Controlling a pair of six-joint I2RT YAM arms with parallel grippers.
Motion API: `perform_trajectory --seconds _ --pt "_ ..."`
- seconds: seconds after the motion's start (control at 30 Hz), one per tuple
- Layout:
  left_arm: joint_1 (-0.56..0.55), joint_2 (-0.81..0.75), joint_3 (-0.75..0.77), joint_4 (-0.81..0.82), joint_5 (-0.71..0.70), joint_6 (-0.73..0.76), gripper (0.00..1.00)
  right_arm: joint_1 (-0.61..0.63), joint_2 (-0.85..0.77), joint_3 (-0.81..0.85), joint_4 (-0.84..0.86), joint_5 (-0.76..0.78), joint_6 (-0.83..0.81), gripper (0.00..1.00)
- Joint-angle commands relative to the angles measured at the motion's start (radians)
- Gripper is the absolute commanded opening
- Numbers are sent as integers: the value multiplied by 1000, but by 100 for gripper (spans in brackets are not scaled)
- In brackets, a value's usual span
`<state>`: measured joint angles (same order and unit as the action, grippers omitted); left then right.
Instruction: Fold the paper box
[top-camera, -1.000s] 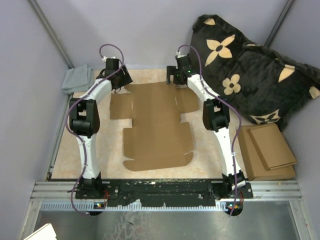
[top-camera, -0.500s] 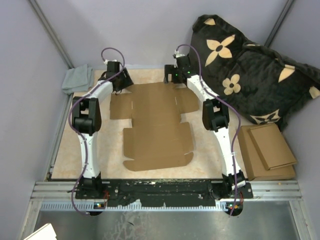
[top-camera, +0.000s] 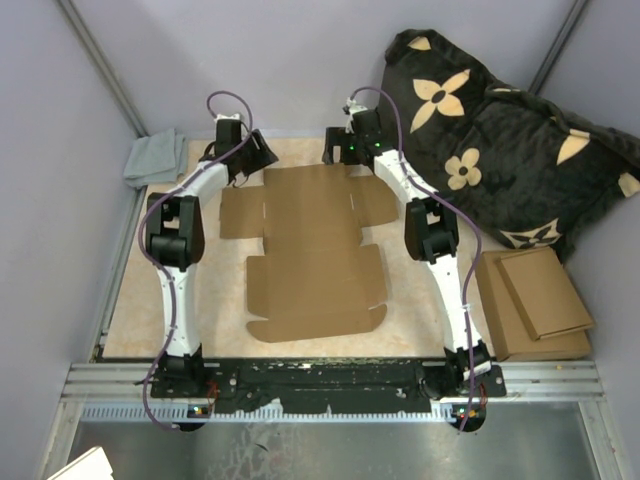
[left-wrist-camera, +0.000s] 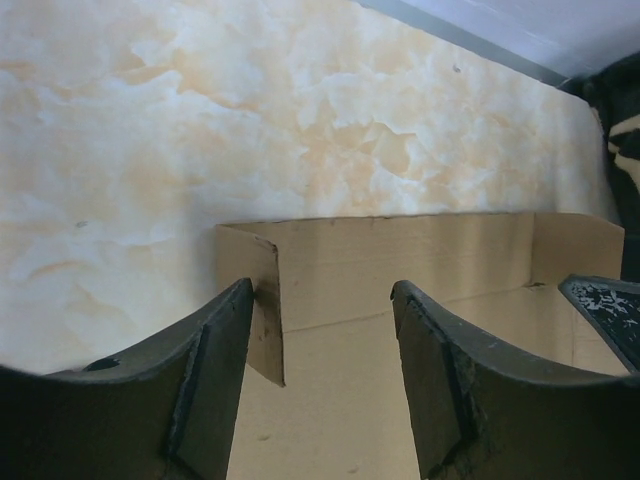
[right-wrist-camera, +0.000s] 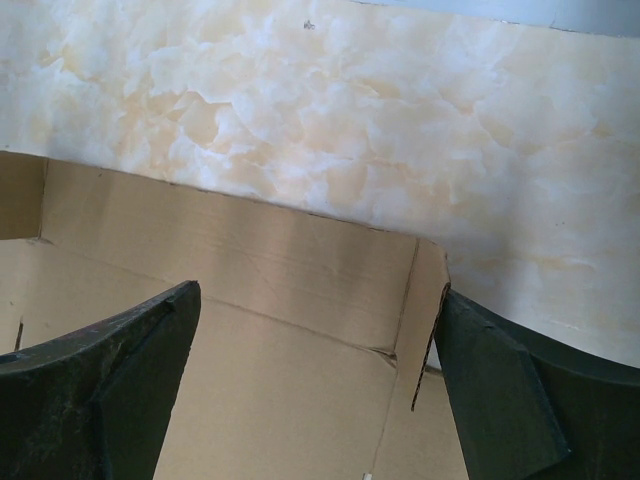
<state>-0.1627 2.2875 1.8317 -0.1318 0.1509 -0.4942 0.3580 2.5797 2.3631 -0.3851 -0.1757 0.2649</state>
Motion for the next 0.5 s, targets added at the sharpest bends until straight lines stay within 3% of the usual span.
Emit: perform_trajectory --seconds 0.0,0.23,0.47 --pt "-20 37 24 50 56 -27 64 18 -35 2 43 -30 -1 98" --pt "-38 91 69 44 100 -54 64 52 -12 6 45 -31 -11 99" --pt "-36 173 161 -82 105 -77 64 58 75 68 0 -68 10 99"
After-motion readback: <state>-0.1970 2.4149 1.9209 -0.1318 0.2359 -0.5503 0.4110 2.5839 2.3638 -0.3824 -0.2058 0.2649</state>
